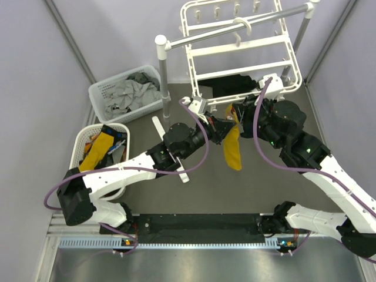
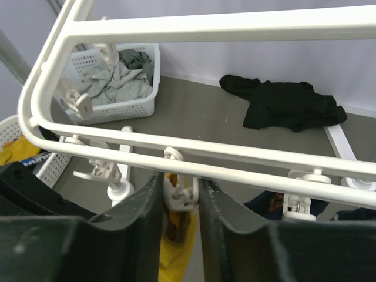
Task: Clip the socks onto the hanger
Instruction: Clamp the sock onto the hanger, then open the clamp at the hanger.
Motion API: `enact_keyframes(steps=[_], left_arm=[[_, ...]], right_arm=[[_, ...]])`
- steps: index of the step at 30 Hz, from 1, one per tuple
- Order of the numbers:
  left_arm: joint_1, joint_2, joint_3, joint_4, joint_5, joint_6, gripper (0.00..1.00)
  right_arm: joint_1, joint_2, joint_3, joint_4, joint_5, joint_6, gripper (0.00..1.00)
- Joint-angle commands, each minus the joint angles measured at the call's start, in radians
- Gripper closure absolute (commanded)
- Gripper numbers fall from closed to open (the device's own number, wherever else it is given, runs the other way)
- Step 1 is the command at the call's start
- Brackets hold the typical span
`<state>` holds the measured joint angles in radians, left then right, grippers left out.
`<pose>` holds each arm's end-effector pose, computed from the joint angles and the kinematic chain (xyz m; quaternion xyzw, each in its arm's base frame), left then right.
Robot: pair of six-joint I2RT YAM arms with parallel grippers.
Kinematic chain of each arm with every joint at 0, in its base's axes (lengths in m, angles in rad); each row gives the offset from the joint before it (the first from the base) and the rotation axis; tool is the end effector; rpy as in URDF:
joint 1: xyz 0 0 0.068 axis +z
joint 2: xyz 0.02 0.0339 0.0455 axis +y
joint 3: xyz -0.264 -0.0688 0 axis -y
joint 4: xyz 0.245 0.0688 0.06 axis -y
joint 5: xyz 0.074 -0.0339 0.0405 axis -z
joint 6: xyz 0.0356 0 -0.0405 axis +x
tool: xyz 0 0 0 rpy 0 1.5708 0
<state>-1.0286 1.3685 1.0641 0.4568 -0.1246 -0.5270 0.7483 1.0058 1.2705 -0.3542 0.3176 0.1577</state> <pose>0.1724 -0.2776 0.3725 0.1155 0.6414 -0.5026 0.5681 0.1591 0.1326 0.4488 -0.1100 0.7283 0.1867 0.6502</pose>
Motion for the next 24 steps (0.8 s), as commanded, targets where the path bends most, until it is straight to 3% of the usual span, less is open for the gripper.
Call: enact_keyframes(steps=[1,7,14,15,18,24], left_arm=[[-0.005,0.000,0.042,0.060,-0.003,0.021,1.00],[-0.005,0.027,0.040,0.065,0.037,0.010,0.99],[-0.005,0.001,0.004,0.086,0.017,0.047,0.72],[-0.005,-0.008,-0.001,0.091,0.016,0.064,0.63],[-0.005,-0.038,-0.027,0.092,0.002,0.105,0.49],[-0.005,-0.121,-0.087,0.086,-0.013,0.214,0.28]], right_arm=[[-0.006,-0.021,-0.003,-0.011,0.003,0.000,0.67],[-0.006,-0.035,0.007,-0.006,0.020,-0.003,0.52],[-0.006,-0.059,0.009,-0.005,0.046,-0.021,0.41],[-0.006,-0.065,0.009,-0.003,0.047,-0.021,0.39],[-0.006,-0.079,0.006,0.000,0.052,-0.027,0.35],[-0.006,-0.108,-0.014,0.004,0.075,-0.041,0.32]])
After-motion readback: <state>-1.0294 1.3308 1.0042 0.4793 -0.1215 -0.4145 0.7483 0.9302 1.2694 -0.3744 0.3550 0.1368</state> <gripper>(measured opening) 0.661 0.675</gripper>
